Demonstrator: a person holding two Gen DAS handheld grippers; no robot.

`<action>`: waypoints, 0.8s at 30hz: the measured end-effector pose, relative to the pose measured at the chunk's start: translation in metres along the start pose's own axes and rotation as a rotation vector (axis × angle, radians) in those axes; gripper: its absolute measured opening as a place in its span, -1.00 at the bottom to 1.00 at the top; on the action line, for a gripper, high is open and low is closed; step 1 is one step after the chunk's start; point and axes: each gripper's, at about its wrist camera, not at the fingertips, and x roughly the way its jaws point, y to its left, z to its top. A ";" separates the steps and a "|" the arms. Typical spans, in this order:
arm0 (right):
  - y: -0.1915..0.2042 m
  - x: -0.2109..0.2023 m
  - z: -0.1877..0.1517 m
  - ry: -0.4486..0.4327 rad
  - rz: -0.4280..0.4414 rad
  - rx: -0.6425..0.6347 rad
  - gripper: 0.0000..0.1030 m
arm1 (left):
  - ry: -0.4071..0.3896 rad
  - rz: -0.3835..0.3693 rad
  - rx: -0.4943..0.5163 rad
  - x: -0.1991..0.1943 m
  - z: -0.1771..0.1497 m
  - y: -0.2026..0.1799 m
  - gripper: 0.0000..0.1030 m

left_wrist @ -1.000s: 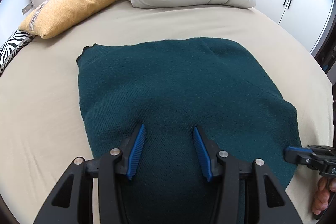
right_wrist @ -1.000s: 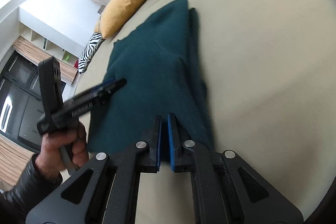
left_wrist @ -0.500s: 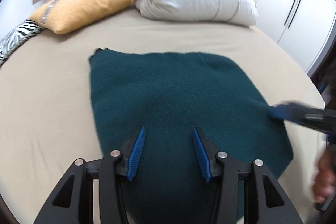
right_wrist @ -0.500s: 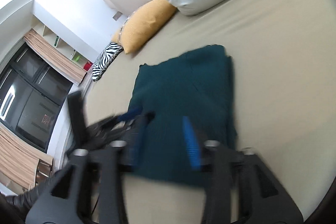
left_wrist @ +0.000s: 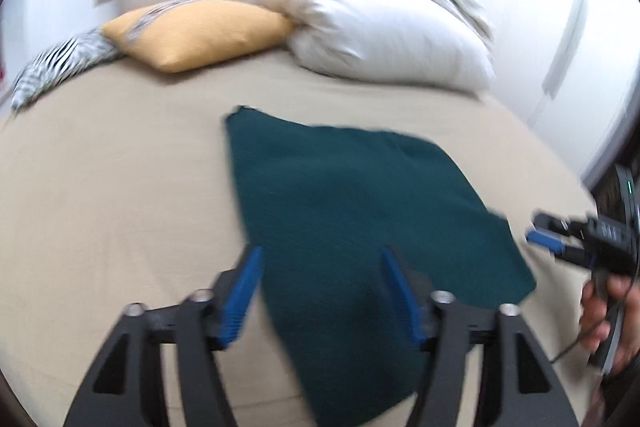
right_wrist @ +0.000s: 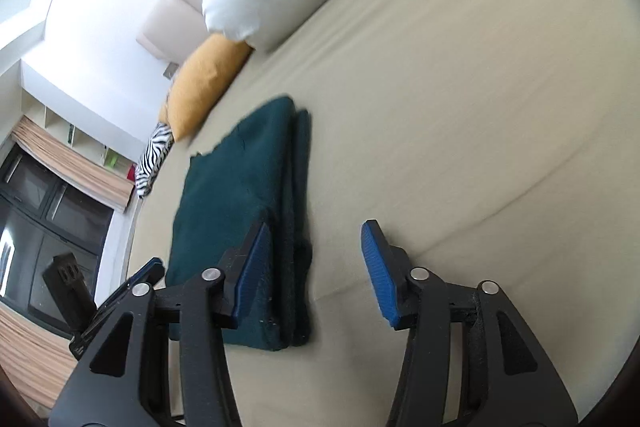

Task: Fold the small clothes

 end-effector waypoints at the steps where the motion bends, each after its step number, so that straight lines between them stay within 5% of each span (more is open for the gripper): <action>1: 0.003 -0.001 0.003 -0.002 0.001 -0.012 0.12 | 0.011 -0.002 -0.039 0.002 0.003 0.008 0.37; 6: 0.024 0.040 0.022 0.125 0.075 -0.042 0.35 | 0.138 -0.095 -0.246 0.031 0.005 0.041 0.43; 9: 0.027 0.074 0.028 0.211 0.069 -0.029 0.35 | 0.250 -0.135 -0.255 0.059 0.006 0.036 0.57; 12: 0.026 0.099 0.036 0.248 0.079 -0.006 0.35 | 0.244 -0.144 -0.228 0.068 0.008 0.026 0.60; 14: 0.033 0.108 0.041 0.269 0.077 -0.009 0.34 | 0.247 -0.140 -0.217 0.074 0.012 0.020 0.42; 20: 0.065 0.136 0.041 0.327 -0.087 -0.153 -0.35 | 0.278 -0.095 -0.160 0.075 0.018 0.011 0.00; 24: 0.095 0.128 0.026 0.266 -0.200 -0.272 -0.55 | 0.272 -0.080 -0.118 0.055 0.018 0.006 -0.24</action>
